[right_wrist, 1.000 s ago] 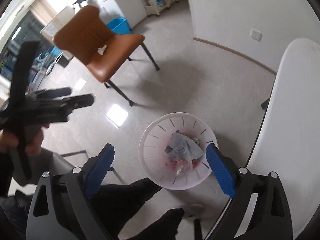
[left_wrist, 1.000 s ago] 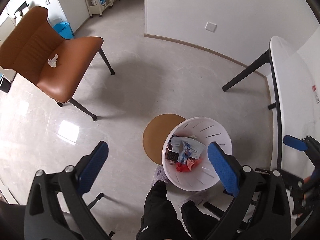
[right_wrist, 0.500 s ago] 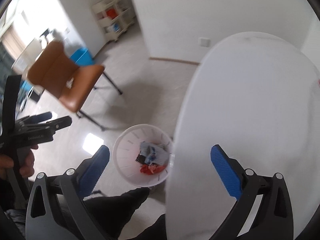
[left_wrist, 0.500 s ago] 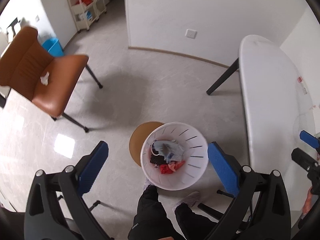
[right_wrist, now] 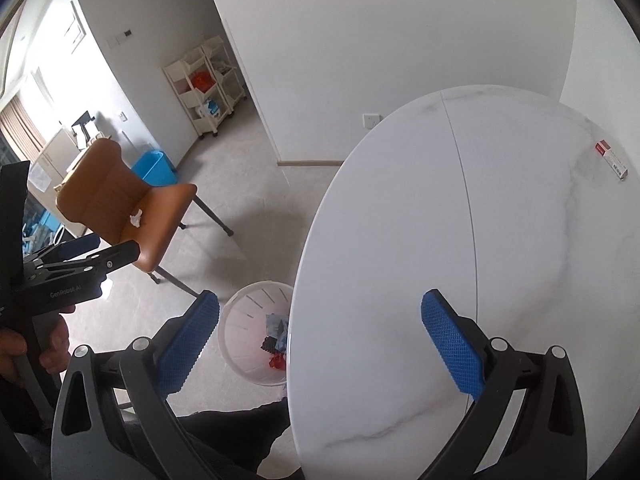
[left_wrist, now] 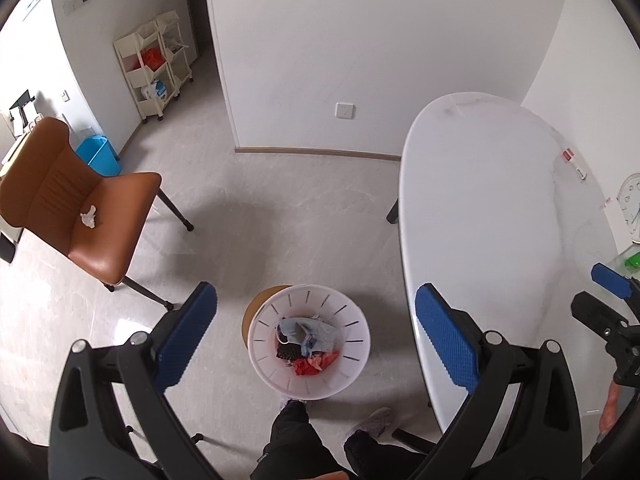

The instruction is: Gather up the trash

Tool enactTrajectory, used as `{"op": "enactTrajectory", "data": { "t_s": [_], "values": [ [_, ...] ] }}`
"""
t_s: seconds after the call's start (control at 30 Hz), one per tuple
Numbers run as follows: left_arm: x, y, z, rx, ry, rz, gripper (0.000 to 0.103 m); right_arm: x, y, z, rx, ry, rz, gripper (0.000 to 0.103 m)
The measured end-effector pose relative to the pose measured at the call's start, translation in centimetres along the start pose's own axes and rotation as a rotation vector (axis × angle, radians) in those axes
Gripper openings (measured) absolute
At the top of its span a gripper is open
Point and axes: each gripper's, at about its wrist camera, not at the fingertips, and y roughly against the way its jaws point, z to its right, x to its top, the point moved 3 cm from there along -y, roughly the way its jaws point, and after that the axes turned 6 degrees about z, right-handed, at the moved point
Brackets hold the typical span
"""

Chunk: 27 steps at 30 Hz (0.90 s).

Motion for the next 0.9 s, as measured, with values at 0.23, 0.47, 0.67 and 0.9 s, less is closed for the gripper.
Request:
{"op": "enactTrajectory", "data": {
  "t_s": [0.23, 0.47, 0.67, 0.9],
  "values": [
    [2.4, 2.3, 1.7, 0.022, -0.027, 0.043, 0.095, 1.5, 0.4, -0.3, -0.040, 0.006, 0.017, 0.100],
    [9.8, 9.7, 0.9, 0.114, 0.017, 0.284, 0.095, 7.9, 5.2, -3.0, -0.017, 0.063, 0.215, 0.100],
    [14.1, 15.2, 0.3, 0.174, 0.070, 0.452, 0.095, 13.2, 10.8, -5.4, 0.016, 0.119, 0.400, 0.100],
    [14.5, 17.1, 0.0, 0.201, 0.113, 0.475, 0.095, 14.8, 13.1, -6.5, 0.038, 0.129, 0.465, 0.100]
  ]
}}
